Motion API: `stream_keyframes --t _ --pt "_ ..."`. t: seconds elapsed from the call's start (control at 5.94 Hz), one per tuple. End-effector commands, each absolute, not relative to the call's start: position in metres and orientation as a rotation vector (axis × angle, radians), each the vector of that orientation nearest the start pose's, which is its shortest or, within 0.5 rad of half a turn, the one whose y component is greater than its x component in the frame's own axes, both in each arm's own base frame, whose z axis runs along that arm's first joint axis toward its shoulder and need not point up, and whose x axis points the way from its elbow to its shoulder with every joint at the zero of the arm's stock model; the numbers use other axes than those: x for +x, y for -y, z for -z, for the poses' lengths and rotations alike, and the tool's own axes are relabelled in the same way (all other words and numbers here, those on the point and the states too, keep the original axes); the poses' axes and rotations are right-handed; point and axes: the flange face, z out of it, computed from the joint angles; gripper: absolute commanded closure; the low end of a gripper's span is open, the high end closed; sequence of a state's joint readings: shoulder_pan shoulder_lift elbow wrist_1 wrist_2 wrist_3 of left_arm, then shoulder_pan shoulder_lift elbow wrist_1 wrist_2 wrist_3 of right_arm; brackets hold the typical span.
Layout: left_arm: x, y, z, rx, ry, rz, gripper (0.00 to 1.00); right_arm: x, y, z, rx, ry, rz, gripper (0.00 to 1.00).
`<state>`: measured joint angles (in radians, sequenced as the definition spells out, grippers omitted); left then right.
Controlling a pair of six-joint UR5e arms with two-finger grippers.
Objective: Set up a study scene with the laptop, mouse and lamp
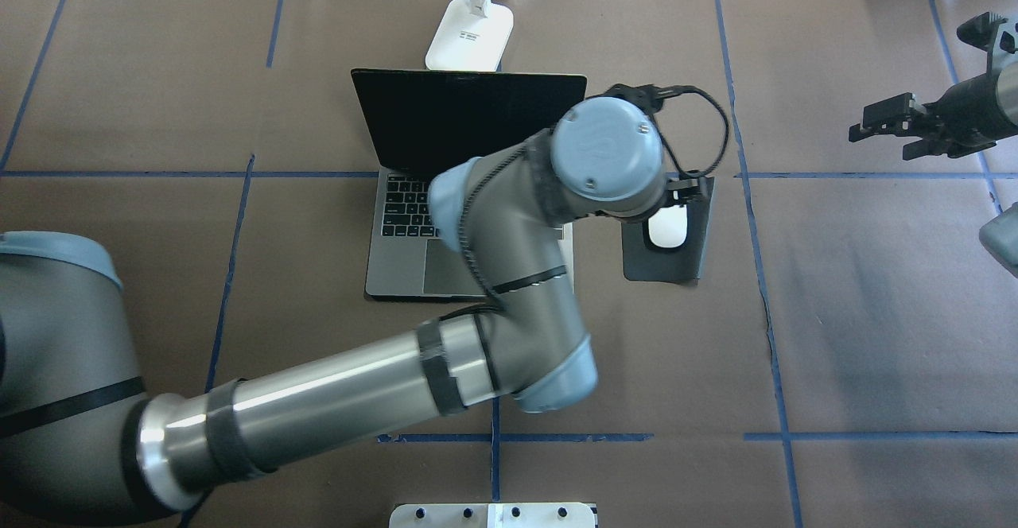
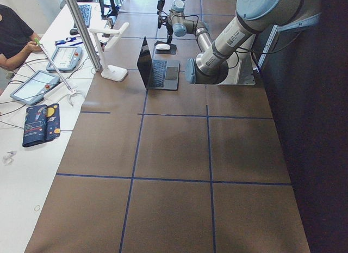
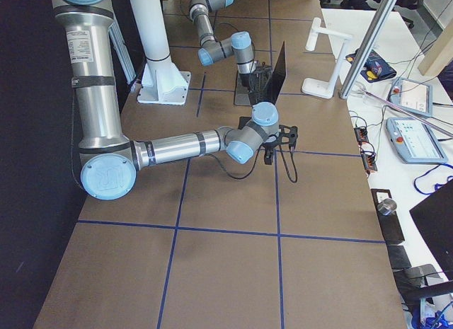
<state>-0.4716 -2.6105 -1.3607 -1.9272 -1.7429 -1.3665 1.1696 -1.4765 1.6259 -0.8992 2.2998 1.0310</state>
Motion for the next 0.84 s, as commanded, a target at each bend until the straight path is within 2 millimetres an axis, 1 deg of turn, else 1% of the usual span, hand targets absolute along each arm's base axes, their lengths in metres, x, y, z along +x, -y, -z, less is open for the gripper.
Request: stream_keyframes --t 0.0,0.17,0.34,0.51,0.67 --pt "0.545 0.434 -0.105 0.305 -1.167 0.067 0.0 -0.123 0.535 -0.511 0.144 1.047 -0.271 0.0" --pt "0.521 0.443 -0.138 0.307 -1.142 0.049 0.0 -0.101 0.536 -0.514 0.146 1.058 -0.28 0.0" --pt "0.491 0.467 -0.168 0.278 -1.116 0.061 0.0 -0.068 0.54 -0.534 0.167 1.059 -0.24 0.0" --pt "0.467 0.481 -0.202 0.261 -1.086 0.07 0.0 -0.05 0.542 -0.552 0.183 1.017 -0.174 0.0" --pt "0.434 0.48 -0.237 0.331 -1.034 -0.019 0.0 -0.034 0.545 -0.569 0.147 0.946 -0.128 0.0"
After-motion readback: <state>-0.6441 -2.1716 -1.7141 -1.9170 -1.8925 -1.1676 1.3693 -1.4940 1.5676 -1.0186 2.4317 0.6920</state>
